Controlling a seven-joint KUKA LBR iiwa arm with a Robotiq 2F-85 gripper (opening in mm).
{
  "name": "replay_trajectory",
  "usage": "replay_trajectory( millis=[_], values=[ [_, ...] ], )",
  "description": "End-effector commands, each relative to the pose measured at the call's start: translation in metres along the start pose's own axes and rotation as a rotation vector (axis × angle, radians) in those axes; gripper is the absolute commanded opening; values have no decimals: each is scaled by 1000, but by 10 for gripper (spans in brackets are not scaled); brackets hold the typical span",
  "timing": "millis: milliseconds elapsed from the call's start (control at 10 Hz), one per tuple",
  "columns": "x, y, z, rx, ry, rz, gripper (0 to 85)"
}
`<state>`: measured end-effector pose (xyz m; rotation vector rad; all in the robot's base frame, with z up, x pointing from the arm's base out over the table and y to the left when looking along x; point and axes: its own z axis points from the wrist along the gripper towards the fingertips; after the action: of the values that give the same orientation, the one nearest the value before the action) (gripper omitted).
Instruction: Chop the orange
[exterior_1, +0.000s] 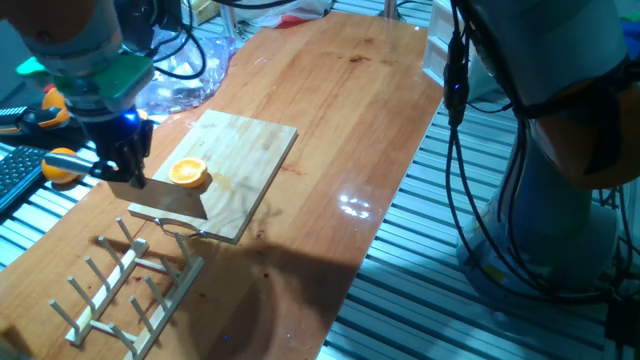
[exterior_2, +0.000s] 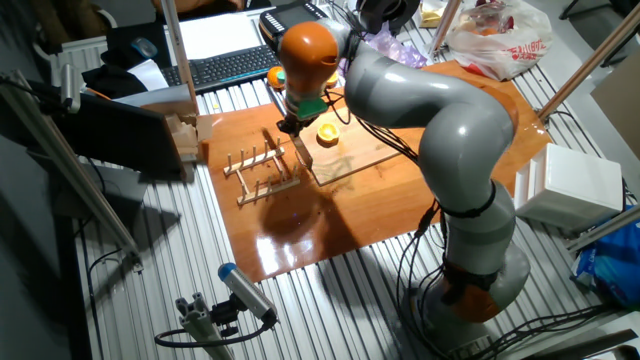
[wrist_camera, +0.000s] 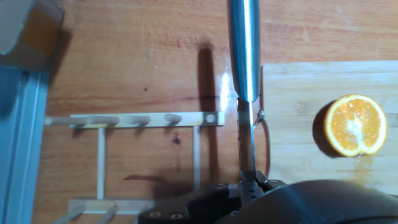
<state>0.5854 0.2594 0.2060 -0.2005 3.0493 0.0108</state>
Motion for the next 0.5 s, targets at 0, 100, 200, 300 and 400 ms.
replay_trajectory(
  millis=[0, 100, 200, 300, 400],
  values=[
    [1, -4, 2, -6, -2, -5, 0],
    [2, -10, 5, -11, -7, -7, 0],
    [4, -15, 7, -11, -17, -13, 0],
    [6, -19, 9, -17, -21, -19, 0],
    [6, -22, 11, -23, -22, -21, 0]
  ],
)
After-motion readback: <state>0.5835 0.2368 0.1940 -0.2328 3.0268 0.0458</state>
